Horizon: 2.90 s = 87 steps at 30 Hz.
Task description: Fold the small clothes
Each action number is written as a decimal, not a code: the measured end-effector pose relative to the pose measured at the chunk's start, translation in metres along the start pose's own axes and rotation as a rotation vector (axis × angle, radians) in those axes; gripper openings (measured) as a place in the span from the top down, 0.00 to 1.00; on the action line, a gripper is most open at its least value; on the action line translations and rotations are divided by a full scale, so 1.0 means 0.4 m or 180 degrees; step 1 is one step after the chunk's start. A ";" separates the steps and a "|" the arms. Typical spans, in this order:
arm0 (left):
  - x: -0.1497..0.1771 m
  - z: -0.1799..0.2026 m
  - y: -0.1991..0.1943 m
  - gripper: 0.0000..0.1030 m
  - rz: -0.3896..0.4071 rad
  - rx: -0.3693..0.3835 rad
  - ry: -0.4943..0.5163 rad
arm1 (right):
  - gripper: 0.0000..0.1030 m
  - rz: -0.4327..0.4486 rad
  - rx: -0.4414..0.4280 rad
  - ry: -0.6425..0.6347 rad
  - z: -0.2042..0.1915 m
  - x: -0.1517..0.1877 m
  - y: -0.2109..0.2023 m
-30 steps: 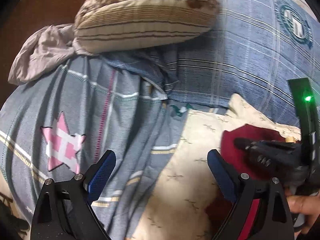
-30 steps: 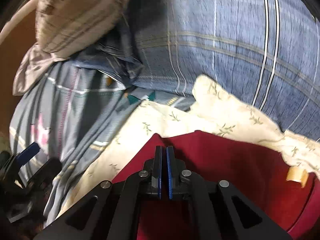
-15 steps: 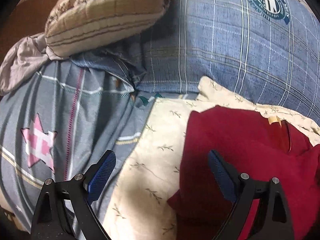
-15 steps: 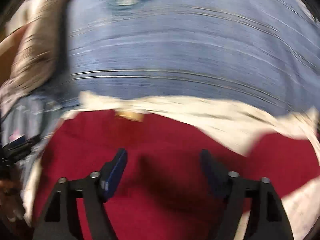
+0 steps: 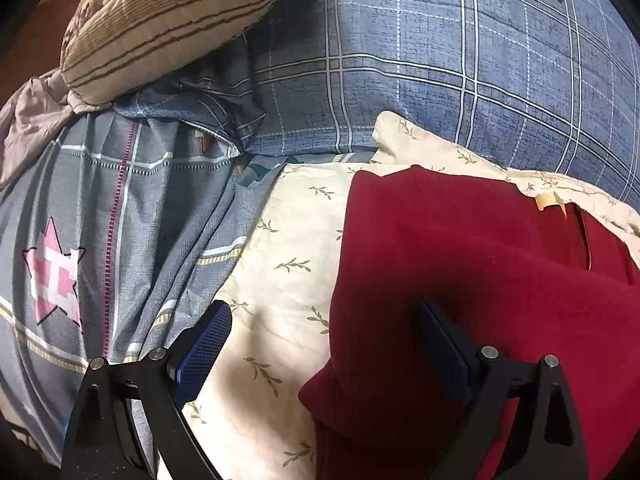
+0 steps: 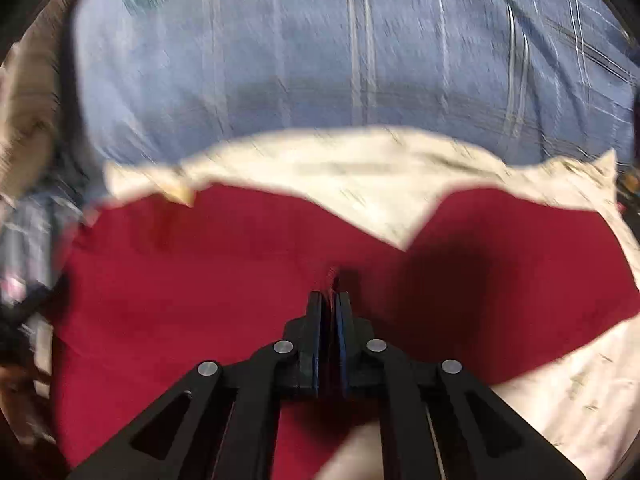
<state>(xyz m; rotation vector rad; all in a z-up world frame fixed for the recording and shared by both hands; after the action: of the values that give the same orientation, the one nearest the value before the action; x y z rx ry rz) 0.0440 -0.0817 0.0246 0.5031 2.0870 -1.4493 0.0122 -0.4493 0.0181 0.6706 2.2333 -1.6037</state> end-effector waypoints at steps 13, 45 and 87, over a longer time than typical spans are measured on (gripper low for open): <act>0.014 0.007 -0.006 0.10 -0.0046 0.0067 0.0083 | 0.57 0.0074 -0.0081 -0.0138 -0.081 0.006 0.071; -0.021 -0.093 -0.053 0.10 0.0071 0.0155 -0.0448 | 0.94 0.1699 0.0142 0.0614 0.275 -0.040 -0.444; -0.035 -0.194 -0.052 0.10 0.0047 0.0242 -0.0786 | 0.89 -0.0012 -0.1167 -0.1097 -0.570 0.064 0.174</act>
<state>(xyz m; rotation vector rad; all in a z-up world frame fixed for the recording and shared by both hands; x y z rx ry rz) 0.0259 -0.0162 0.0696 0.3478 1.8374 -1.5045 0.0327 -0.2105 0.0237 0.2664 2.1782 -1.1564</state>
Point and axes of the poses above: each gripper's, at about its wrist camera, not at the fingertips, and y roughly the way its jaws point, z to its right, x to its underside, the point moved 2 cm from there along y, roughly the way its jaws point, and after that the axes turned 15 degrees about -x, right-handed, at the moved point
